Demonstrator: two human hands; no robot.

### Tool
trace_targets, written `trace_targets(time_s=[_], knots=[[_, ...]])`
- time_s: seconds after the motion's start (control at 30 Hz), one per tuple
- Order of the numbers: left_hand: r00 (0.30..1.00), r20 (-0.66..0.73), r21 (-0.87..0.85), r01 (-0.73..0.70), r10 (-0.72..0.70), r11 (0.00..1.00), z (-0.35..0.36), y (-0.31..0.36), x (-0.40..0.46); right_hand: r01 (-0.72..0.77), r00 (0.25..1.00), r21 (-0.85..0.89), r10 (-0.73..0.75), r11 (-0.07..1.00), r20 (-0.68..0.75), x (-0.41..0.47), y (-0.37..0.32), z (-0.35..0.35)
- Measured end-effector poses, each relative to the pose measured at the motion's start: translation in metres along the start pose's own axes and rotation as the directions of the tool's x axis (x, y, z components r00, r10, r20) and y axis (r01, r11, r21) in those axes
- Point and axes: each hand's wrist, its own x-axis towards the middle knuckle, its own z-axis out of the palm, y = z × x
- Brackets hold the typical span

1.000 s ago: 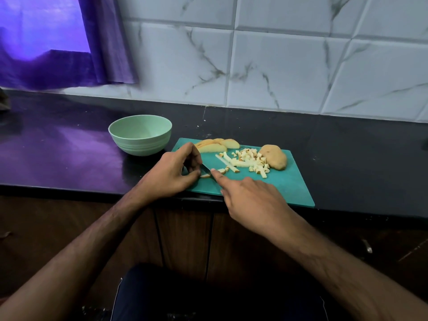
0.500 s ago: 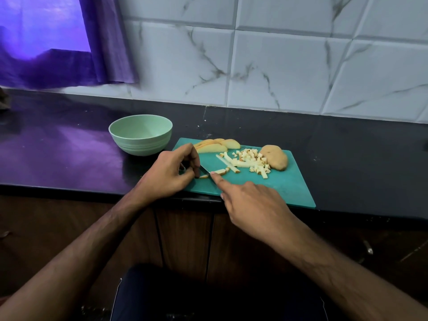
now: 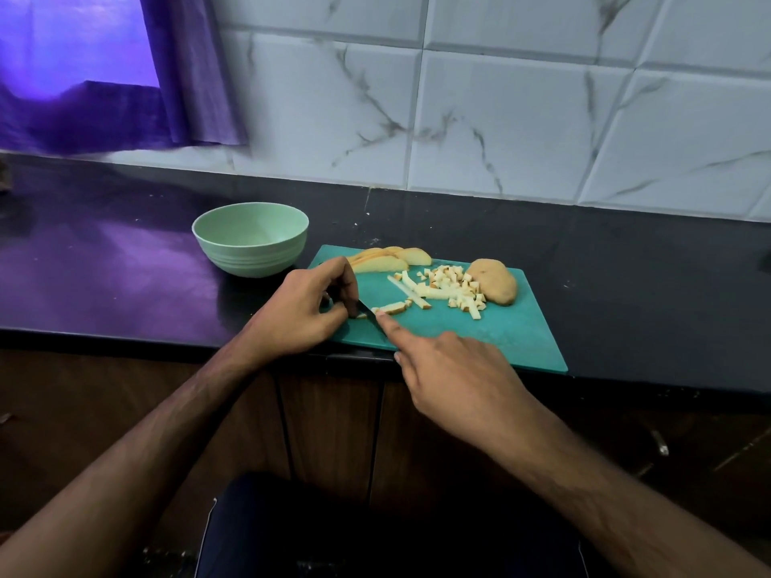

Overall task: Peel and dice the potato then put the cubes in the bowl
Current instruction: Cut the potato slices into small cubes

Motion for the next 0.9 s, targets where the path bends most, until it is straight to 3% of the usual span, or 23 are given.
trace_targets(time_s=[0.4, 0.5, 0.57, 0.67, 0.77, 0.9], knots=[[1.000, 0.019, 0.019, 0.001, -0.001, 1.000, 0.003, -0.004, 0.000, 0.028, 0.995, 0.109, -0.018, 0.994, -0.095, 0.005, 0.023, -0.015], [0.999, 0.048, 0.054, -0.003, 0.001, 0.999, 0.005, -0.005, 0.002, 0.014, 0.995, 0.276, 0.013, 0.961, -0.098, 0.008, 0.048, -0.022], [0.997, 0.074, 0.050, -0.003, -0.001, 0.999, 0.006, -0.005, 0.004, 0.019, 0.989, 0.535, 0.063, 0.844, -0.134, 0.016, 0.069, -0.021], [0.995, 0.100, 0.032, 0.022, -0.025, 0.999, 0.006, -0.007, 0.007, 0.040, 0.965, 0.814, 0.188, 0.579, -0.181, 0.031, 0.094, -0.015], [0.992, 0.122, 0.034, 0.028, -0.032, 0.999, 0.004, -0.009, 0.011, 0.080, 0.939, 0.905, 0.272, 0.417, -0.208, 0.041, 0.100, -0.009], [0.987, 0.139, 0.212, -0.105, 0.077, 0.972, 0.006, -0.009, 0.030, 0.092, 0.943, 0.939, 0.275, 0.332, -0.189, 0.046, 0.101, 0.006]])
